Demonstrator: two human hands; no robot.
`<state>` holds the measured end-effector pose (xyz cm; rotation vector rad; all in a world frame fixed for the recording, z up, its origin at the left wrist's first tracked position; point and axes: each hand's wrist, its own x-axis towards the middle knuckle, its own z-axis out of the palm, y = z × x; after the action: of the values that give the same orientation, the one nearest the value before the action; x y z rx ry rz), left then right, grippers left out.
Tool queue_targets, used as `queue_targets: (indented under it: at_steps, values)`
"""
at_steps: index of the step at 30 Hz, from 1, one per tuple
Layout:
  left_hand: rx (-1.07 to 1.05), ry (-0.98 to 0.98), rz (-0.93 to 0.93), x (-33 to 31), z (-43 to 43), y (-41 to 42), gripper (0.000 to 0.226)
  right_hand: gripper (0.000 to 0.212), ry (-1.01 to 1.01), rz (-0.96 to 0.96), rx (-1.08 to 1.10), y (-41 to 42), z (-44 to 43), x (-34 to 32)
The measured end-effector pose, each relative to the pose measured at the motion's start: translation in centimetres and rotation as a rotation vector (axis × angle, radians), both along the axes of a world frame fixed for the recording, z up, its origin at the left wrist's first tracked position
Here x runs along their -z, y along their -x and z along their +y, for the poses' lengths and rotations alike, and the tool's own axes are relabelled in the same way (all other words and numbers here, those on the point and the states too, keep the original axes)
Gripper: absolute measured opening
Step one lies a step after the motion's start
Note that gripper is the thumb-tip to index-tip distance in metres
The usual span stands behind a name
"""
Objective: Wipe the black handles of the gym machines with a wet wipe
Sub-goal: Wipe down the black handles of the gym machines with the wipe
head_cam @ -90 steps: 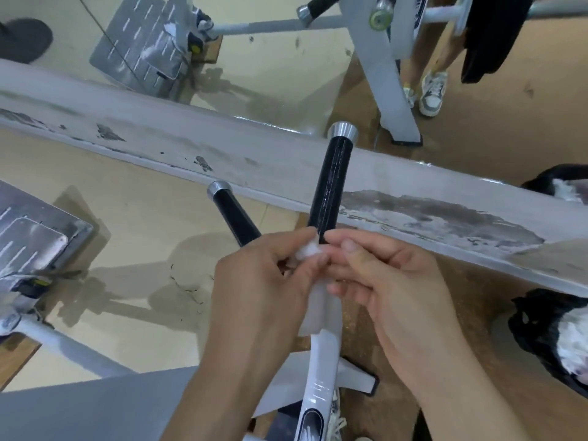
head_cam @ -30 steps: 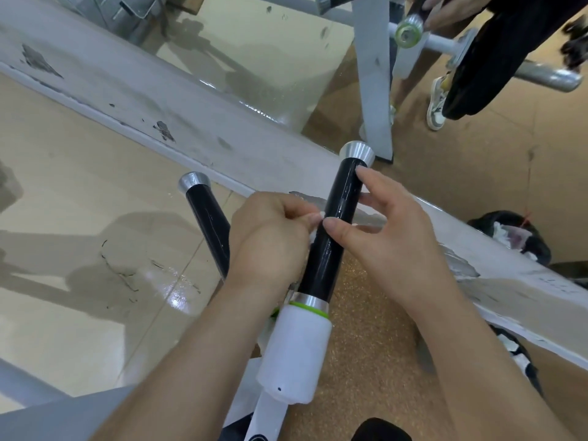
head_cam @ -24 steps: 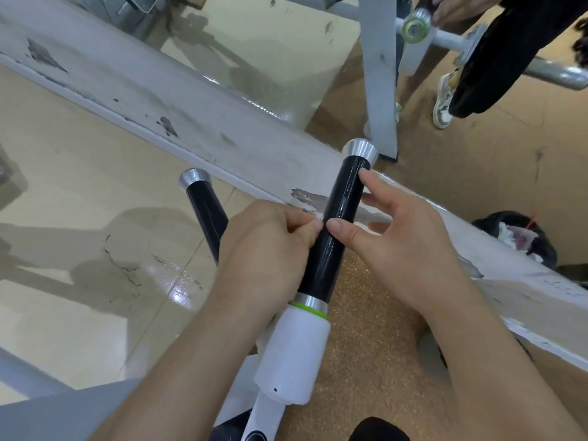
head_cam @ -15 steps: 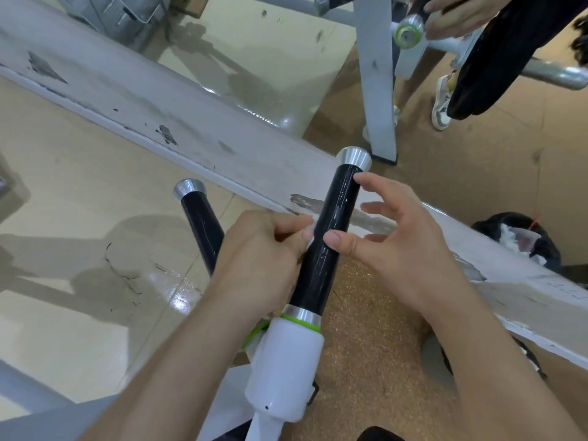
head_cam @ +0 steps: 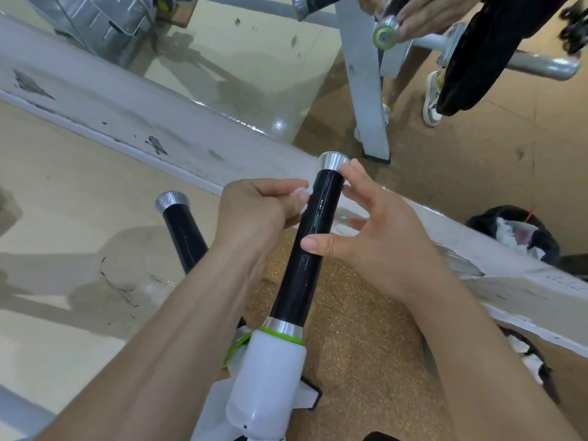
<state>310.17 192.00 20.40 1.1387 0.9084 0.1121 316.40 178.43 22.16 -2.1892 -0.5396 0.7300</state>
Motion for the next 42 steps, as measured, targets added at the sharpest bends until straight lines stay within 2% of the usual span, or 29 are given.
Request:
queue_targets:
  at_steps: [7,10,13,15,18,22,25,27,31,34,37,39,42]
  values:
    - [-0.059,0.098,-0.039,1.2,0.1,-2.5,0.005,0.105,-0.047,0.025,0.019,0.3,0.0,0.0]
    - [-0.058,0.108,0.059,1.1,-0.3,-3.6,0.006,0.101,-0.054,0.017,0.008,0.5,0.3,0.0]
    - [0.063,0.163,0.170,0.8,-1.0,-3.6,0.018,0.105,-0.037,0.027,0.013,0.4,0.3,0.0]
    - [0.068,0.214,0.144,0.9,-1.1,-3.4,0.025,0.106,-0.037,0.036,0.016,0.4,0.2,0.0]
    - [0.008,0.223,0.100,1.3,-0.5,-3.2,0.016,0.105,-0.047,0.041,0.015,0.4,-0.1,-0.2]
    - [-0.013,0.088,0.005,1.7,0.5,-2.0,0.010,0.105,-0.045,0.039,0.006,0.4,-0.1,-0.3]
    - [-0.062,0.076,-0.067,1.1,0.4,-2.9,0.009,0.103,-0.045,0.040,0.003,0.6,0.0,-0.5]
    - [-0.074,-0.008,-0.085,0.7,0.2,-3.2,0.009,0.102,-0.045,0.044,-0.003,0.7,0.0,-0.5]
    - [0.096,-0.414,-0.082,-0.1,-0.1,-1.5,0.018,0.105,-0.052,0.074,0.031,0.8,0.1,-0.5]
    - [0.134,-0.532,-0.105,-0.4,0.1,-2.5,0.016,0.099,-0.084,0.081,0.045,1.1,0.2,-0.8]
    - [0.194,-0.695,-0.114,-0.4,0.2,-3.5,0.023,0.092,-0.109,0.085,0.054,1.3,0.2,-0.8]
    - [0.278,-0.769,-0.143,-0.4,0.3,-2.7,0.019,0.093,-0.075,0.081,0.057,1.1,-0.2,-0.8]
    - [0.431,-0.913,-0.216,-0.6,0.9,-2.2,0.016,0.078,-0.075,0.103,0.073,0.9,-0.5,-1.3]
